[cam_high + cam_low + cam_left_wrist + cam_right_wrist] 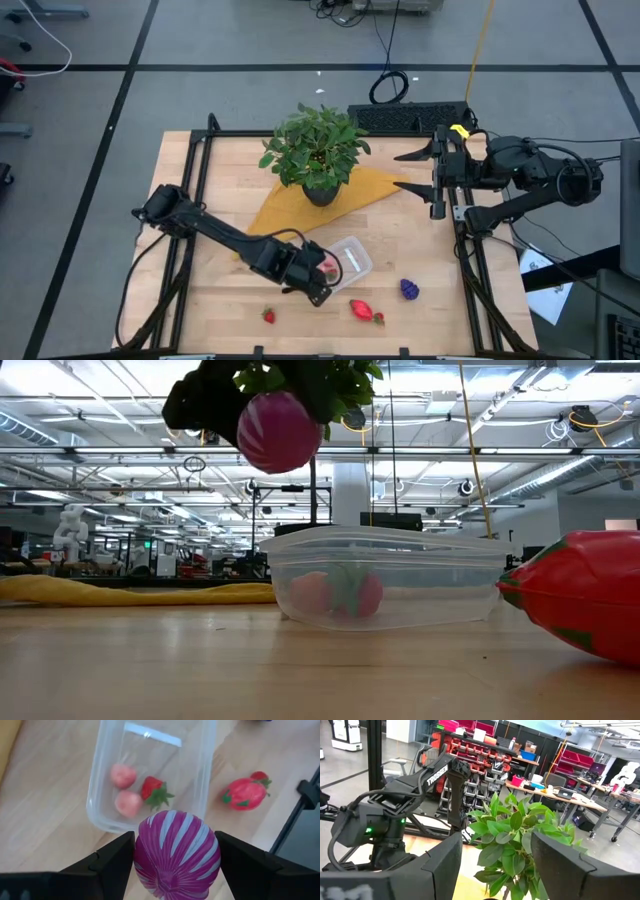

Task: Pick and placing Produce into tupperware
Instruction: Put the onion into the transparent bin

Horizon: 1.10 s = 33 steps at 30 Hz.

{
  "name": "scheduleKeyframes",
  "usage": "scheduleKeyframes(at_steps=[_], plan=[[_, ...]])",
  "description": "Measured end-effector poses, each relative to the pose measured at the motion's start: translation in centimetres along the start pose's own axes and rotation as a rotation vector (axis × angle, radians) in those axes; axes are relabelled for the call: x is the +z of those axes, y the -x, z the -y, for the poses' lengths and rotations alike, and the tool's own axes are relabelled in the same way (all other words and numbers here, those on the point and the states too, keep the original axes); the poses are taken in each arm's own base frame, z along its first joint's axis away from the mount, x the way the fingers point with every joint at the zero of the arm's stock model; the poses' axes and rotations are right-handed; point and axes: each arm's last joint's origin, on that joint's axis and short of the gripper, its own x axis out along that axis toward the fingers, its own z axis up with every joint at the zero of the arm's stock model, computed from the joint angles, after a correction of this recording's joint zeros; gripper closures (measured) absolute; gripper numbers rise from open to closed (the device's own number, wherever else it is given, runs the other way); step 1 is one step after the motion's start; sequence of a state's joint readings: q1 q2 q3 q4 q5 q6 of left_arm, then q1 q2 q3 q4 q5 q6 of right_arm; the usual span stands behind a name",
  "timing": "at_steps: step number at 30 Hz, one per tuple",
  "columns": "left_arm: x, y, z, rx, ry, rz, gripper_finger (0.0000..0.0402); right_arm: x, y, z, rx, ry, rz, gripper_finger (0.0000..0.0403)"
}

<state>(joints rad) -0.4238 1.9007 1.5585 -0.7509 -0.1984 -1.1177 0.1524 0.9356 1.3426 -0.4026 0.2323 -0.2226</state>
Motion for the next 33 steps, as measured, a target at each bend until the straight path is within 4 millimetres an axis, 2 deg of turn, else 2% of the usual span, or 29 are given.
scheduleKeyframes(at_steps=[11,25,33], plan=[[1.8,1.5,1.2,-0.004,-0.12,0.178,0.0131,0.1,0.0,0.0,-0.002,0.001,0.006,0.0174],[3.0,-2.5,1.6,-0.017,-0.191,0.236,0.0131,0.2,0.0,0.1,-0.006,-0.003,0.024,0.0174],[2.5,-4.7,1.2,0.057,-0.209,0.23,0.0131,0.2,-0.1,0.0,-0.005,0.001,0.02,0.0174]])
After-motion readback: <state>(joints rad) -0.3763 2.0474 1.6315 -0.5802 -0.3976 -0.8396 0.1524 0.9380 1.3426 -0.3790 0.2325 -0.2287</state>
